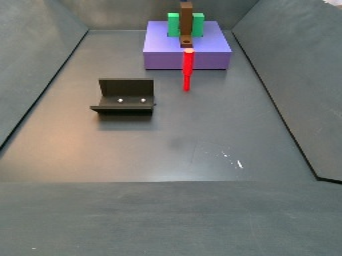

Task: Pick up the blue object. Move up. Move to above the board. Insert the blue object.
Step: Insert the blue object.

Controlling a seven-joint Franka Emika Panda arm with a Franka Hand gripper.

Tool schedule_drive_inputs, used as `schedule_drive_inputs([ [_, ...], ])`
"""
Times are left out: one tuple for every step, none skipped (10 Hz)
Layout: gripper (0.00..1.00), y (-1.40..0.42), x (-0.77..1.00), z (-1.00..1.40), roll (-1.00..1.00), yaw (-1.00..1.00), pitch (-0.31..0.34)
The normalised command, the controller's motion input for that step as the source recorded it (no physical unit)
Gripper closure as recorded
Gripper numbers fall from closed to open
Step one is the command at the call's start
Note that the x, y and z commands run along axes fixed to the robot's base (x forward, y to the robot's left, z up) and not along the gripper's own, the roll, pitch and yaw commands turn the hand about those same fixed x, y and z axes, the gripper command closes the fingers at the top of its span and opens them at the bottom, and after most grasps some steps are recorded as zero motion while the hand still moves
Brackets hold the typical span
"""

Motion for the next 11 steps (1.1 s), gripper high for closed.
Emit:
schedule_drive_inputs([
  [1.00, -0.03, 0.00, -0.17, 0.00, -0.02, -0.011],
  [1.00, -0.05, 0.00, -0.08, -0.05, -0.03, -0.003],
  [1.00, -0.11, 0.00, -0.07, -0.02, -0.01, -0.019],
  [1.00, -0.07, 0.04, -0.07, -0.04, -0.03, -0.006],
  [1.00, -0.05, 0.03, -0.10, 0.00, -0.01, -0.014],
  [1.00, 0.00, 0.10, -0.14, 0.00, -0.01, -0.004],
  [1.00, 0.00, 0.03, -0.14, 0.00, 0.00, -0.020],
  [1.00, 0.00, 0.02, -0.18, 0.00, 0.00, -0.021],
  [1.00, 0.00, 0.00, -0.17, 0.00, 0.00, -0.031],
  [1.00, 0.00, 0.00, -0.20, 0.00, 0.00, -0.020],
  [1.00, 0.00, 0.00, -0.18, 0.00, 0.00, -0.023],
])
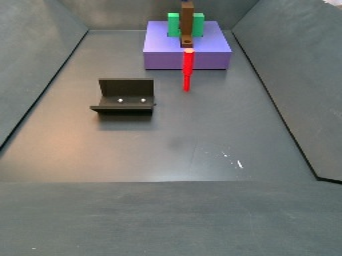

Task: Pick up the blue object. Move up. Move to above the board. Insert the blue object.
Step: Insert the blue object.

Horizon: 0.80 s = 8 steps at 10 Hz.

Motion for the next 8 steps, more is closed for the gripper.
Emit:
schedule_drive_inputs([
  [1.00, 0.00, 0.11, -0.17, 0.00, 0.00, 0.000],
  [1.00, 0.00, 0.21, -0.08, 0.02, 0.00, 0.000],
  [1.00, 0.00, 0.18, -0.15, 0.03, 0.00, 0.000],
  [1.00, 0.00, 0.11, -0.14, 0.05, -0.01, 0.000],
  [1.00, 0.00, 0.02, -0.22, 0.08, -0.04, 0.000],
  [1.00, 0.00, 0.00, -0.23, 0.15, -0.02, 0.000],
  [1.00, 0.00, 0.00, -0.24, 0.17, -0.03, 0.004],
  [1.00, 0.00, 0.00, -0.25, 0.18, -0.03, 0.000],
])
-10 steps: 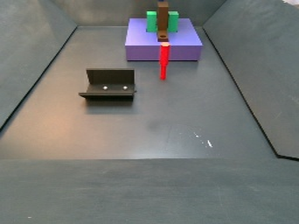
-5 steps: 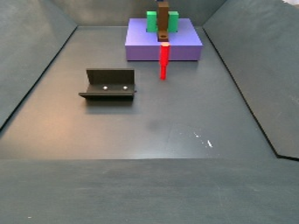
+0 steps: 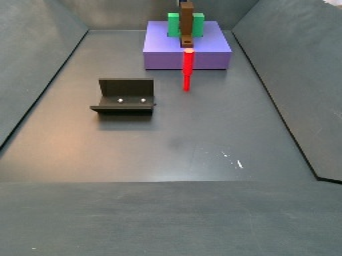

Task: Pick up the blue object. Move up. Move to above the board. Insert the blue object.
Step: Insert the blue object.

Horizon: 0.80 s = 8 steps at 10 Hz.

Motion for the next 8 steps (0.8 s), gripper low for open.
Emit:
schedule_drive_inputs([
  [1.00, 0.00, 0.00, -0.21, 0.14, -0.03, 0.000],
  [1.00, -0.02, 0.07, -0.18, 0.08, -0.06, 0.000],
  [1.00, -0.05, 0.23, -0.23, 0.06, -0.07, 0.000],
  [1.00, -0.03, 0.26, -0.27, 0.11, -0.08, 0.000],
  [1.00, 0.00, 0.22, -0.26, 0.13, -0.09, 0.000],
  [1.00, -0.05, 0.25, -0.21, 0.13, -0.07, 0.000],
  [1.00, 0.00, 0.12, -0.30, 0.15, -0.08, 0.000],
  [1.00, 0.00, -0.12, -0.38, 0.15, -0.05, 0.000],
])
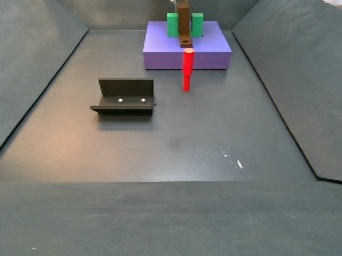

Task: Pick up the blue object. Move up. Move to above the board. Insert the blue object.
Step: Insert the blue object.

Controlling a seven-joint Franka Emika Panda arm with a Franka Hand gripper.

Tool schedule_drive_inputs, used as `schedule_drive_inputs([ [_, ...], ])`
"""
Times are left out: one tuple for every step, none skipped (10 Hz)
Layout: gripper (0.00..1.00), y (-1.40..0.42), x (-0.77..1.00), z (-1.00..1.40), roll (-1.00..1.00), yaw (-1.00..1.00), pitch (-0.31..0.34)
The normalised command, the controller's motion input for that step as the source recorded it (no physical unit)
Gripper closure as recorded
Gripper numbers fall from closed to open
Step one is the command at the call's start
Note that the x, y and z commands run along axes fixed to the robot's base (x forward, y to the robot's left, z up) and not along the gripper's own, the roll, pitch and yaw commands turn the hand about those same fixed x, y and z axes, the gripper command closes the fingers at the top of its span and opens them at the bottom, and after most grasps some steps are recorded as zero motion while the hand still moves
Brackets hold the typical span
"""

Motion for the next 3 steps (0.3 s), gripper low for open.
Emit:
schedule_drive_inputs([
  [1.00, 0.00, -0.16, -0.32, 0.09, -0.07, 0.000],
  [1.00, 0.00, 0.00, 0.00, 0.00, 0.00, 0.003],
  [1.00, 0.00, 0.00, 0.00, 0.00, 0.00, 0.000],
])
